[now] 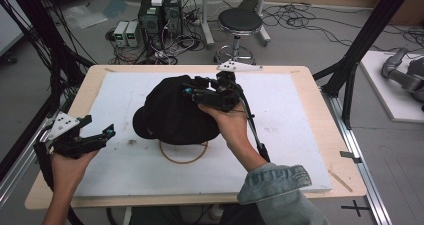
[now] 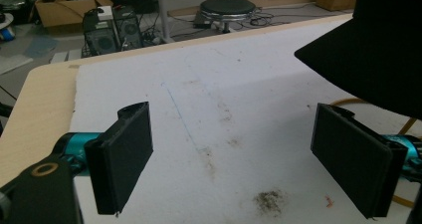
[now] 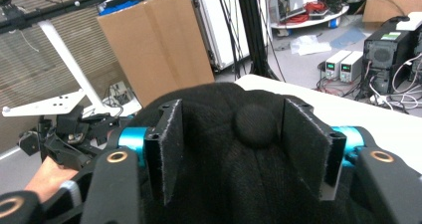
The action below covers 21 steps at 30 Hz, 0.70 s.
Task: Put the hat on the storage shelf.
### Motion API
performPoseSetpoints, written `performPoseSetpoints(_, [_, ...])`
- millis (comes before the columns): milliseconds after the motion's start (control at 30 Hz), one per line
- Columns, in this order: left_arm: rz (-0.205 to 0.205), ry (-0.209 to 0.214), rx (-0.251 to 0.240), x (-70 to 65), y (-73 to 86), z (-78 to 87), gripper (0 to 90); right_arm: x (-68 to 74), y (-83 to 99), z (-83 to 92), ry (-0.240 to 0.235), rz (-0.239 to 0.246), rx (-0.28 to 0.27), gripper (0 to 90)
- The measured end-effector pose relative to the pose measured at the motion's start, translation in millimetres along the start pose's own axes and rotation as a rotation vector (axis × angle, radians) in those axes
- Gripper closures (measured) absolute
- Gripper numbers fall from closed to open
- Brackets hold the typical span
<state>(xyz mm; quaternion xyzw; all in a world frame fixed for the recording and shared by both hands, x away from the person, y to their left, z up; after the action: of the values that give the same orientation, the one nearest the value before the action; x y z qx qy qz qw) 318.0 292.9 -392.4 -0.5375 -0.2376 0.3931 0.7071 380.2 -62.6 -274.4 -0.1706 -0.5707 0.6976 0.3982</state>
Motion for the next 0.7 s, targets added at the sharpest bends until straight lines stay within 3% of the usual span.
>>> performPoseSetpoints(133, [-0.001,-0.002,0.002,0.4,0.0,0.3,16.8,-6.4,-2.2,6.5,0.022,-0.008,-0.022,38.9])
performPoseSetpoints(400, [0.001,-0.005,0.002,0.5,0.5,0.1,16.8,-38.3,-1.5,27.8,0.099,-0.059,-0.052,34.0])
performPoseSetpoints(700, [0.006,-0.006,0.006,1.6,2.7,0.7,16.8,-74.1,5.9,55.3,0.225,-0.061,-0.084,29.2])
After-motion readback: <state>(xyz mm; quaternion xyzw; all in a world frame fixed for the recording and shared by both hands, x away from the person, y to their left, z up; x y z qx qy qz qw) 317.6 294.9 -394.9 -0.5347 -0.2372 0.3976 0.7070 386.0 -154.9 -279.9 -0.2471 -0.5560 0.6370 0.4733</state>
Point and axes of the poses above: each handheld gripper's, and its own axes: z roughly backward along the jaws, y roughly out of its underside, x roughly to its left, the point moved 4 cm from there along -z, roughly forward along the jaws, and after that the axes turned 15 degrees about y, right-handed, at the moved point
